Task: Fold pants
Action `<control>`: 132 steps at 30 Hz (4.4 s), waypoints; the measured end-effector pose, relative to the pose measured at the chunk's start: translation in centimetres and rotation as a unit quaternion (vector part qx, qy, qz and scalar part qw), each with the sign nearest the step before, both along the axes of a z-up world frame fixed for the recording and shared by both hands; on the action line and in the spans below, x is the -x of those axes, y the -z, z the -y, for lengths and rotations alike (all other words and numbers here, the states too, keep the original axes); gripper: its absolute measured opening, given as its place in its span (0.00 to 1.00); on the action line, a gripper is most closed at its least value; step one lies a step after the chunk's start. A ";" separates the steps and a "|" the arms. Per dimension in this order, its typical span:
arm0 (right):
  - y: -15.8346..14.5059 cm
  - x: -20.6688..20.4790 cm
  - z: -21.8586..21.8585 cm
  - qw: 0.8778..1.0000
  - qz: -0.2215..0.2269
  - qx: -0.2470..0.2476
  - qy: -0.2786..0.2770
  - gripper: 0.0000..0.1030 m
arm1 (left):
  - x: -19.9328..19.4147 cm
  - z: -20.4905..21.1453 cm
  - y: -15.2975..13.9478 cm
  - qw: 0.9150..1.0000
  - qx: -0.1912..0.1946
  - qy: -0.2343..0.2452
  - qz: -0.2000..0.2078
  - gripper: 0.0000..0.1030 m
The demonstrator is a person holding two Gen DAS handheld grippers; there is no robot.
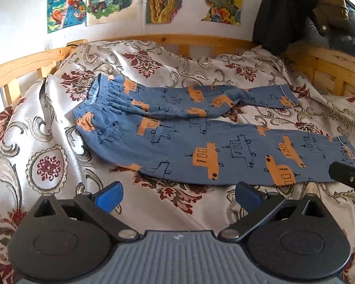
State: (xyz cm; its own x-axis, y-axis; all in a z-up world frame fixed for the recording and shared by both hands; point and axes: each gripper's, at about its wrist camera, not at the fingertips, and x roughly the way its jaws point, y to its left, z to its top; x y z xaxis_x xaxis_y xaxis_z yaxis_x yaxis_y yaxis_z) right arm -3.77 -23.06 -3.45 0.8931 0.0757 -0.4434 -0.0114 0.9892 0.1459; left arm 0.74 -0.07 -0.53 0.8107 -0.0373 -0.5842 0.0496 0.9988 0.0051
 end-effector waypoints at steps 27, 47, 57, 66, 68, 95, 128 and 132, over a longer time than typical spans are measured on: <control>-1.3 -48.1 7.1 0.940 -0.123 0.187 -0.259 0.95 | -42.6 0.7 0.6 0.940 -0.237 0.240 -0.058 0.96; 2.2 -50.0 3.8 0.886 -0.089 0.289 -0.352 0.02 | -44.9 3.0 4.7 0.930 -0.283 0.224 -0.066 0.01; -0.1 -50.3 1.8 0.890 0.008 0.361 -0.278 0.03 | -45.1 3.3 2.2 0.949 -0.290 0.116 0.034 0.00; 0.6 -51.8 1.2 0.903 -0.014 0.334 -0.271 0.76 | -45.5 -3.9 -0.6 0.982 -0.153 0.109 0.017 0.79; -0.8 -50.9 1.2 0.904 0.017 0.304 -0.301 0.92 | -44.1 -6.4 -2.4 0.982 -0.136 0.126 0.032 0.89; -1.4 -54.6 -10.3 0.815 -0.092 0.280 -0.498 0.03 | -46.2 -12.0 -1.1 0.950 -0.120 0.193 -0.214 0.10; 0.0 -56.0 -11.2 0.802 -0.127 0.312 -0.493 0.37 | -37.2 -6.9 -2.4 0.953 -0.269 0.139 -0.006 0.01; 0.5 -54.9 -10.5 0.804 -0.118 0.301 -0.498 0.13 | -37.0 -6.9 -2.4 0.951 -0.273 0.141 0.001 0.01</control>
State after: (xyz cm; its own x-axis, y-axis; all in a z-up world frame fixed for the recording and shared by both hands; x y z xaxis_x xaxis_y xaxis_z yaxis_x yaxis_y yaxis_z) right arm 51.10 -12.58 -3.99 0.4081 0.4102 -0.8156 -0.8848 0.3978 -0.2426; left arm 37.74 6.86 1.92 0.8150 0.0549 -0.5768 0.3151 0.7934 0.5208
